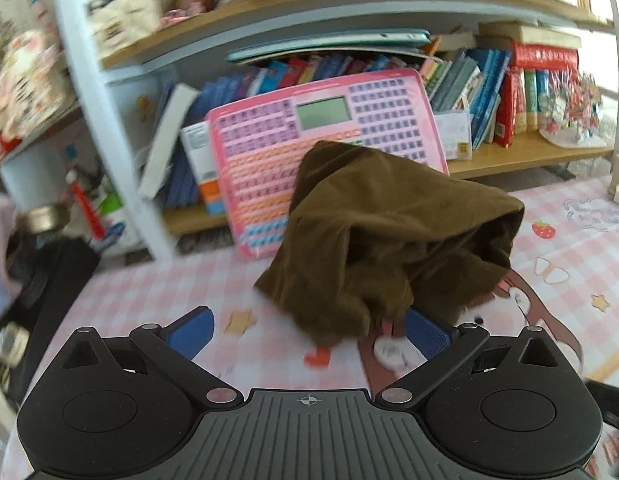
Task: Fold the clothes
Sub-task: 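Grasp the brown garment with both grippers and lift it off the mat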
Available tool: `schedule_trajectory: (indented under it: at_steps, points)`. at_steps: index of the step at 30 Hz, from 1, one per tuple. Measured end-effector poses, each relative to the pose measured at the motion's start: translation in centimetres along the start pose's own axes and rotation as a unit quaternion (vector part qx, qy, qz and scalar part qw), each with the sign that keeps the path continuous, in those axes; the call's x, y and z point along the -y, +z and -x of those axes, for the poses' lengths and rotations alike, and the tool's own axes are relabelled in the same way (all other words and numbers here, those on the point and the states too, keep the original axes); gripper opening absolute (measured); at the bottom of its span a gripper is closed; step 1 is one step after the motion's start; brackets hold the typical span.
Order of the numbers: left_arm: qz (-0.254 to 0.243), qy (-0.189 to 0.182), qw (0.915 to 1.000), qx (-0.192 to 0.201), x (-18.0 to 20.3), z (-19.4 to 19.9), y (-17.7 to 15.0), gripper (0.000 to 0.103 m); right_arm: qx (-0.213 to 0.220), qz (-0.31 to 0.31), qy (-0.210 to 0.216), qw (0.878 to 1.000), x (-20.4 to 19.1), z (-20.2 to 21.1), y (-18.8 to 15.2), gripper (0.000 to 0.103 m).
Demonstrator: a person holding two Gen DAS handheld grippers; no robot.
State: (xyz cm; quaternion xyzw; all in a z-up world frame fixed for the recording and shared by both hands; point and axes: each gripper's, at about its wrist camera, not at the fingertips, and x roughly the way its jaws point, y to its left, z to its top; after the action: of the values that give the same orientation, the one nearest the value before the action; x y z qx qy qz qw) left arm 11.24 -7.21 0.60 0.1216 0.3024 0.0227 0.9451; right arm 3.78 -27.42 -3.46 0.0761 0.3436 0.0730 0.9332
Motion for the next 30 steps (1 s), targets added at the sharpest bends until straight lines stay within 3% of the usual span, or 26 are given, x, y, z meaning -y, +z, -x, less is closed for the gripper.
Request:
schedule_trajectory:
  at_steps: [5,7,8,9,10,13,17,20,24,30]
  points:
    - [-0.034,0.019,0.9992,-0.005,2.0,-3.7,1.8,0.102,0.001,-0.056,0.02,0.998,2.5,1.0,0.5,0.098]
    - [-0.04,0.022,0.9989,-0.007,2.1,-4.5,2.1,0.094,0.004,-0.073,0.029,0.997,3.2,1.3,0.8,0.098]
    - [-0.041,0.022,0.9989,-0.008,1.9,-4.8,2.2,0.087,0.005,-0.08,0.035,0.996,3.4,1.4,0.8,0.098]
    - [-0.041,0.019,0.9989,-0.011,1.7,-5.0,2.3,0.069,0.005,-0.088,0.04,0.995,3.7,1.5,0.8,0.098]
    - [-0.035,0.011,0.9992,-0.013,1.3,-4.8,2.3,0.042,0.003,-0.1,0.049,0.994,4.0,1.4,0.9,0.098]
    - [-0.014,-0.004,0.9999,-0.009,-0.1,-3.3,2.3,0.009,-0.01,-0.139,0.08,0.987,4.6,1.0,1.0,0.098]
    - [0.014,-0.031,0.9994,0.009,-2.1,0.2,2.0,0.005,-0.039,-0.204,0.131,0.969,5.2,0.0,1.1,0.098]
    - [0.021,-0.034,0.9989,0.026,-3.1,3.8,1.2,0.005,-0.075,-0.29,0.189,0.935,5.9,-1.4,0.8,0.098]
    - [0.044,-0.043,0.9978,0.026,-4.0,7.9,-0.7,0.005,-0.109,-0.369,0.232,0.893,6.1,-2.9,0.2,0.098]
    - [0.036,-0.045,0.9983,0.009,-3.9,12.1,-4.4,0.005,-0.122,-0.435,0.272,0.85,5.6,-4.2,-0.8,0.098]
